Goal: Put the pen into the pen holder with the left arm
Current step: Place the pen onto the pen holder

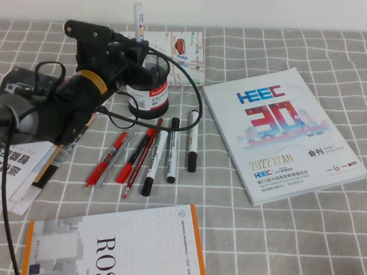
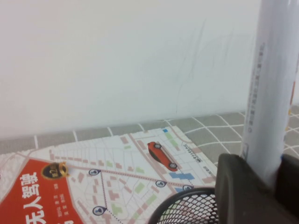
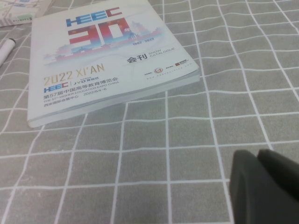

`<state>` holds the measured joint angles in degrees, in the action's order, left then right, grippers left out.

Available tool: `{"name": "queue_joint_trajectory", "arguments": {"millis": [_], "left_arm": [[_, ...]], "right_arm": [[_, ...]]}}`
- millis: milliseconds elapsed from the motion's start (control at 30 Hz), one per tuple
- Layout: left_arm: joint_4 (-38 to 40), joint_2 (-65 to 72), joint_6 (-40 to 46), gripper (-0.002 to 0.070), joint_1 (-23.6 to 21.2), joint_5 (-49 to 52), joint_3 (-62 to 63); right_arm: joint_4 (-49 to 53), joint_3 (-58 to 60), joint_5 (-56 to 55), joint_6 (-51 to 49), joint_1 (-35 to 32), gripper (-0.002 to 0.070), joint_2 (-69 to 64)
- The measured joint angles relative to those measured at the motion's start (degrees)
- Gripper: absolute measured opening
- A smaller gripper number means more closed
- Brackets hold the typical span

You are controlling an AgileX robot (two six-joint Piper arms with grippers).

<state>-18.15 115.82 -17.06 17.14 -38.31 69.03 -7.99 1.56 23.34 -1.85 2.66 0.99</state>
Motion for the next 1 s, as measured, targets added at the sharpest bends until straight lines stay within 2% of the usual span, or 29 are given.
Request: {"name": "queue_joint_trajectory", "arguments": {"millis": [467,600,800,1000], "left_arm": [[0.0,0.0,0.1,0.0112,0.0,3.5,0.0],[0.0,0.0,0.1,0.0141,0.0,3.8,0.0],[0.0,0.0,0.1,0.0244,0.0,4.0,0.0],[0.0,-2.0,0.2,0.026,0.0,9.2,0.0]], "right_arm": [[0.0,0.0,0.0,0.0,0.0,-0.0015,0.0],[0.0,0.0,0.0,0.0,0.0,-0.0015,0.0],[0.0,0.0,0.0,0.0,0.0,-0.0015,0.0],[0.0,0.0,0.0,0.0,0.0,-0.0015,0.0]]}}
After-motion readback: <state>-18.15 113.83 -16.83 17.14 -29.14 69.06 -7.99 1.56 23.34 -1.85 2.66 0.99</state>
